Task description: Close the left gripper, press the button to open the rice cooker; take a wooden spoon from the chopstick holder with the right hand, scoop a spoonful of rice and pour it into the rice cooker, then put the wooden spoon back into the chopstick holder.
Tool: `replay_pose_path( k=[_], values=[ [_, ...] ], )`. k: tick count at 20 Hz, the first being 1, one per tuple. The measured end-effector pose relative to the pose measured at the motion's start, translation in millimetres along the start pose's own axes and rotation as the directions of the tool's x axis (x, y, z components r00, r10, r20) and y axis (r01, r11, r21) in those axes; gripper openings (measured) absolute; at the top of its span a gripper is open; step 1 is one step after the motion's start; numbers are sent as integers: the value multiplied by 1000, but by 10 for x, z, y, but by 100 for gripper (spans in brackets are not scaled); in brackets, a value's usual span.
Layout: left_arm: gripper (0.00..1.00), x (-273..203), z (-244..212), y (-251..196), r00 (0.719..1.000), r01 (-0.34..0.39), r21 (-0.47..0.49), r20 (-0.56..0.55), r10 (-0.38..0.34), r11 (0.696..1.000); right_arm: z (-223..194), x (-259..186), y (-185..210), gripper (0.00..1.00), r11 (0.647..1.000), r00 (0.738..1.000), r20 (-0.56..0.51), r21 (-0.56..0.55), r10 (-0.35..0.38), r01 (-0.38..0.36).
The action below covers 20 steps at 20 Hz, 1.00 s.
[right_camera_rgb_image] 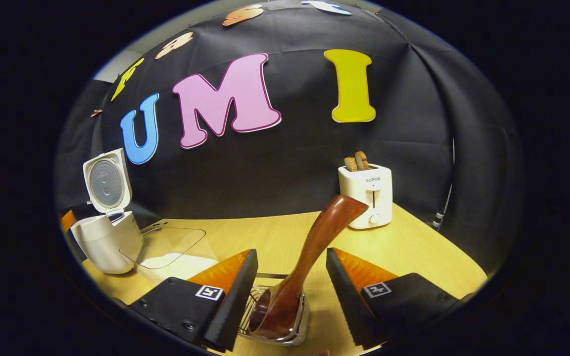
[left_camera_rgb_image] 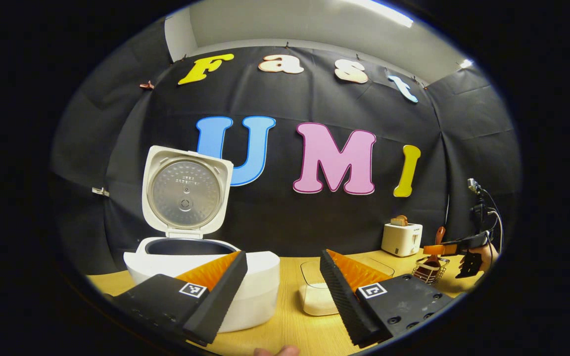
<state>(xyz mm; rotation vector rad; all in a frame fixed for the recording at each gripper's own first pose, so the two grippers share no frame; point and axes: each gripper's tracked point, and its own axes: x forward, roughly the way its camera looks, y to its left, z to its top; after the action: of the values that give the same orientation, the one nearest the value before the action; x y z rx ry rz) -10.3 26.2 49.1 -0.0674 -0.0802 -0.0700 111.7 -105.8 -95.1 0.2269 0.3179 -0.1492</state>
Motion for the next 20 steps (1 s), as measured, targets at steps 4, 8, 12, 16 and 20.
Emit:
replay_pose_path(
  k=[4,8,12,16,20],
  values=[
    [95,-39,62,74,1000,-8,3,13,8,1000,-78,182,-7,69,1000,999,-47,12,-2,2],
    [95,-48,39,78,1000,10,-36,5,-10,999,-73,182,7,22,995,999,-46,93,29,-25],
    [95,-32,39,121,1000,5,-40,3,-5,999,22,124,83,19,993,999,-26,113,46,-43],
    [95,-35,48,138,1000,3,-47,4,-3,999,246,22,119,19,994,999,33,104,38,-41],
    [95,-34,41,146,1000,2,-48,1,-1,999,506,-74,147,19,994,995,89,97,34,-42]
  ],
)
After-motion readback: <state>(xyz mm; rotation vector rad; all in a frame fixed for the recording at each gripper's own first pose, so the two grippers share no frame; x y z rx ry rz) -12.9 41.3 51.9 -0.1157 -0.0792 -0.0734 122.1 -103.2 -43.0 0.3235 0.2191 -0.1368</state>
